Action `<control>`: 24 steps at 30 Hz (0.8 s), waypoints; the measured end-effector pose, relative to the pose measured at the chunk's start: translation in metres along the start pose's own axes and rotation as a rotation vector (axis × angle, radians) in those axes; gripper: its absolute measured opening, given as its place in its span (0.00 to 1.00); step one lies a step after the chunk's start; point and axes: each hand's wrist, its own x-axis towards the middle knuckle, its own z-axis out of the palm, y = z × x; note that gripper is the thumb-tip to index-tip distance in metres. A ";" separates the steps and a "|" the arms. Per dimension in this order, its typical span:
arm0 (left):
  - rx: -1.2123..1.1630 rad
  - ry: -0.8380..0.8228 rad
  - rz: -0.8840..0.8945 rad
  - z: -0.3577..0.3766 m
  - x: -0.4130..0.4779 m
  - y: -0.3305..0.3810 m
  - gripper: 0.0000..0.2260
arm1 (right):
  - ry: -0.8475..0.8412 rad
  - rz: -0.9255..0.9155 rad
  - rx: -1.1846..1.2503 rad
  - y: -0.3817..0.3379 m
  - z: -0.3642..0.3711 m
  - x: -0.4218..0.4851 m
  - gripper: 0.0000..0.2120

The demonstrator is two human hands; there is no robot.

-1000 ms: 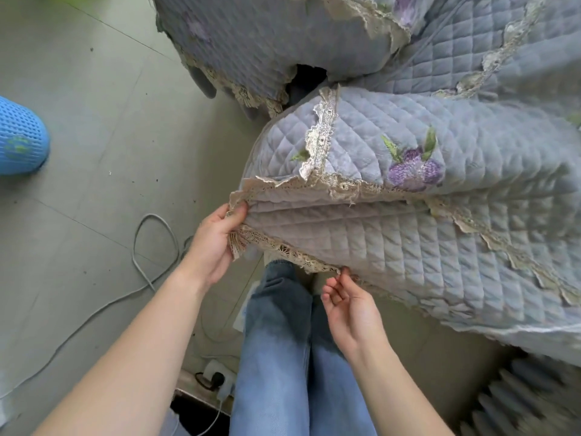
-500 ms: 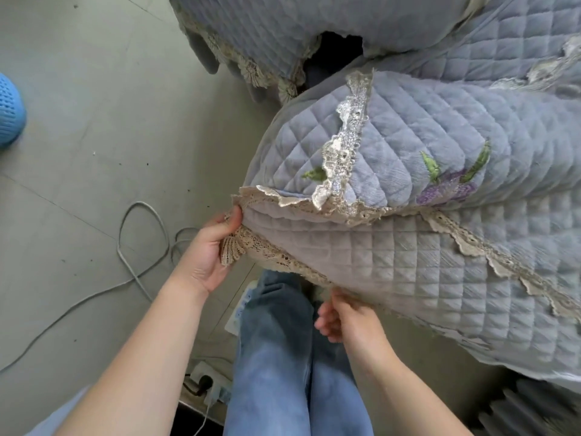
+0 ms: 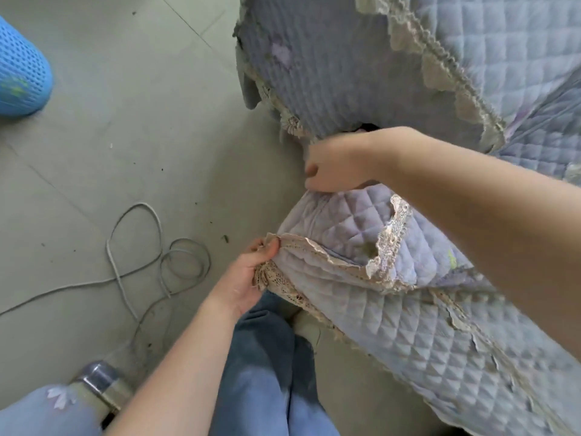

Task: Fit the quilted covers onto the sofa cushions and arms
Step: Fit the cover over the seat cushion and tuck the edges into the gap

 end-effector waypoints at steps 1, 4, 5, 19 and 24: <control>-0.008 -0.003 -0.006 -0.001 0.002 -0.002 0.42 | -0.105 -0.008 -0.071 0.005 0.003 0.006 0.16; -0.051 -0.006 -0.003 -0.007 0.009 -0.003 0.52 | -0.094 -0.090 -0.011 0.017 0.014 0.010 0.15; -0.034 -0.017 -0.012 -0.009 0.012 -0.001 0.53 | -0.079 -0.115 0.031 0.021 0.018 0.011 0.13; 0.005 -0.036 -0.017 -0.035 0.039 -0.008 0.25 | -0.226 -0.119 0.133 0.022 0.032 0.077 0.14; -0.034 -0.027 -0.022 -0.037 0.041 -0.011 0.24 | -0.286 -0.070 0.128 0.021 0.037 0.098 0.13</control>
